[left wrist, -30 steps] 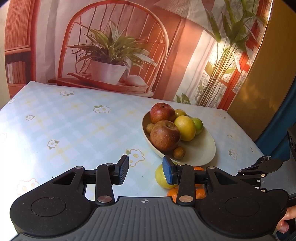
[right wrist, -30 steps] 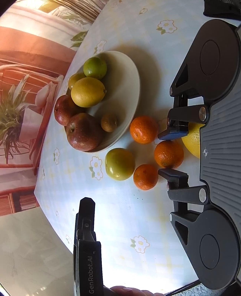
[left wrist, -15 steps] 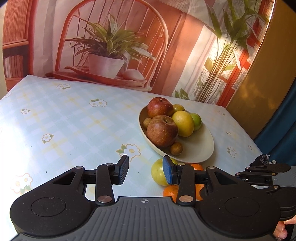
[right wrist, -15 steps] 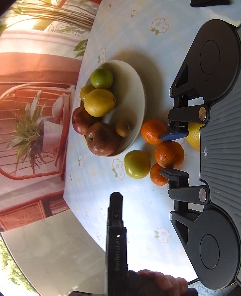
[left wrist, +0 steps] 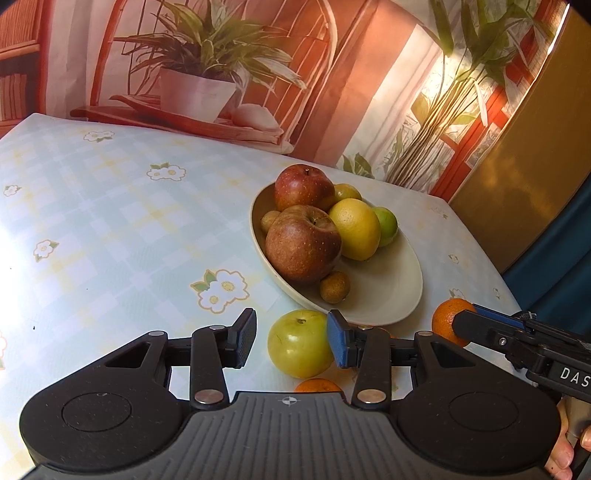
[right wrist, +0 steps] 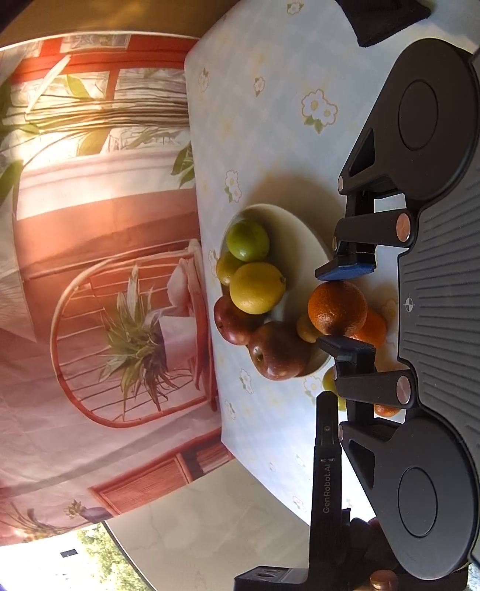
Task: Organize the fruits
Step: 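Lift the tangerine with the right gripper while the left gripper grasps the green apple, then carry the tangerine and green apple onto the plate with both grippers, then open both grippers to set the tangerine and green apple on the plate, then move the right gripper to the remaining lemon while the left gripper approaches a tangerine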
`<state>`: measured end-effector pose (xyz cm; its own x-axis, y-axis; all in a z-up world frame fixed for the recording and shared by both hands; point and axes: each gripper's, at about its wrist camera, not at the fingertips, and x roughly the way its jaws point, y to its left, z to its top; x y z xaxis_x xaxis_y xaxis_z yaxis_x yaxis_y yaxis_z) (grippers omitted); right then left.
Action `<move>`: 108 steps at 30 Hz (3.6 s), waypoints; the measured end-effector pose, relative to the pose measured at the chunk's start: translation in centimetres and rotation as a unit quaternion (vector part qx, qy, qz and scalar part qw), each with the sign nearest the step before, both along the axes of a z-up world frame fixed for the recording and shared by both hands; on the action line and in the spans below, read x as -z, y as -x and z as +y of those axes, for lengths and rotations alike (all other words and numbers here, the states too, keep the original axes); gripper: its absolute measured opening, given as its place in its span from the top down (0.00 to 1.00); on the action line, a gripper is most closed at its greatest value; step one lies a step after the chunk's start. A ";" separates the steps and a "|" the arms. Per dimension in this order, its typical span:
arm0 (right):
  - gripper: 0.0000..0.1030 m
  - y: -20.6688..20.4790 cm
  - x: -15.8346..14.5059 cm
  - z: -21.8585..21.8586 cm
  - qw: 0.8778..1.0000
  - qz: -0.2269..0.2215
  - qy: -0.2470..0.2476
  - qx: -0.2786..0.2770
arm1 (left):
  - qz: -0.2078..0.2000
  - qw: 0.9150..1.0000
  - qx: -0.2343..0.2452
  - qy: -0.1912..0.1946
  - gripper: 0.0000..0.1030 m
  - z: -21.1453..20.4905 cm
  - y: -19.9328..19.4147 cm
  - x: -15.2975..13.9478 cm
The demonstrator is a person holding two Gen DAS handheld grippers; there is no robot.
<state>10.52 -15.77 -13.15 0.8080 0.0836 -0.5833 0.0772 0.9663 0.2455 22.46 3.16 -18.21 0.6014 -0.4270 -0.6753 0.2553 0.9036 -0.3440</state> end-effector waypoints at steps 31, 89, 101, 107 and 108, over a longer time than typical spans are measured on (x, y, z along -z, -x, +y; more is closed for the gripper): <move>0.71 1.0 1.3 -3.3 0.998 -0.031 -0.054 0.025 | -0.015 1.000 0.020 -0.013 0.54 -1.4 0.1 -0.8; 0.69 -2.9 1.9 -4.8 0.999 -0.026 -0.032 0.026 | -0.074 0.994 0.032 -0.072 0.54 -2.7 0.4 -4.2; 0.68 2.5 1.1 -0.5 0.999 -0.015 -0.015 0.035 | -0.077 0.995 -0.015 -0.066 0.54 1.7 3.5 -4.4; 0.67 4.0 1.1 1.2 1.000 0.001 0.002 0.031 | -0.086 0.995 -0.002 -0.060 0.53 2.0 5.0 -4.3; 0.67 4.1 1.2 1.3 0.999 0.004 0.002 0.032 | -0.087 0.994 0.000 -0.059 0.53 2.0 5.2 -4.3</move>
